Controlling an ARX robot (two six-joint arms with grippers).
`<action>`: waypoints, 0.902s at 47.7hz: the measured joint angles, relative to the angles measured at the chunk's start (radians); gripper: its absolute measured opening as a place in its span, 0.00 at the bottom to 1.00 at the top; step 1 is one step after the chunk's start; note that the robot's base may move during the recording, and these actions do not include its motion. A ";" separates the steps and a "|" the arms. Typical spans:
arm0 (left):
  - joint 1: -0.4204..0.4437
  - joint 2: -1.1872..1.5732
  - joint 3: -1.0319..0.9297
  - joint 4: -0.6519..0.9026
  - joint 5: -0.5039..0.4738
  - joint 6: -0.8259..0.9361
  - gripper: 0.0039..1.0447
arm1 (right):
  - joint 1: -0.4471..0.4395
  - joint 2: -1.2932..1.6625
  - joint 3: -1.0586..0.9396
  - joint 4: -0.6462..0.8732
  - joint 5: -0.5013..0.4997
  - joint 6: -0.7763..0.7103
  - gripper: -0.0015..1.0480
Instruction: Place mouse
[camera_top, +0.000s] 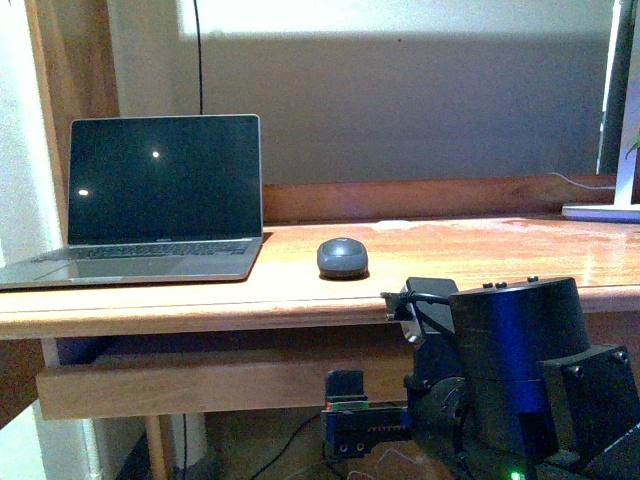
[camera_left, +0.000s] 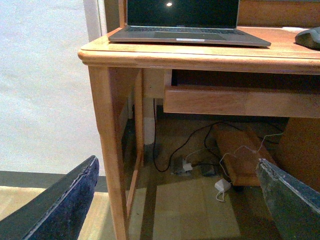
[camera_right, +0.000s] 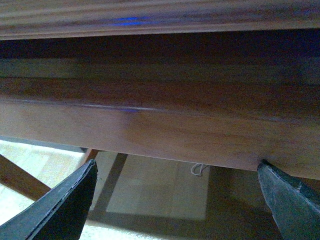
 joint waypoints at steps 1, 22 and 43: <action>0.000 0.000 0.000 0.000 0.000 0.000 0.93 | -0.001 -0.005 -0.003 0.000 -0.001 0.006 0.93; 0.000 0.000 0.000 0.000 0.000 0.000 0.93 | -0.185 -0.562 -0.395 -0.059 0.009 0.122 0.93; 0.000 0.000 0.000 0.000 0.000 0.000 0.93 | -0.178 -1.369 -0.794 -0.550 0.118 0.249 0.93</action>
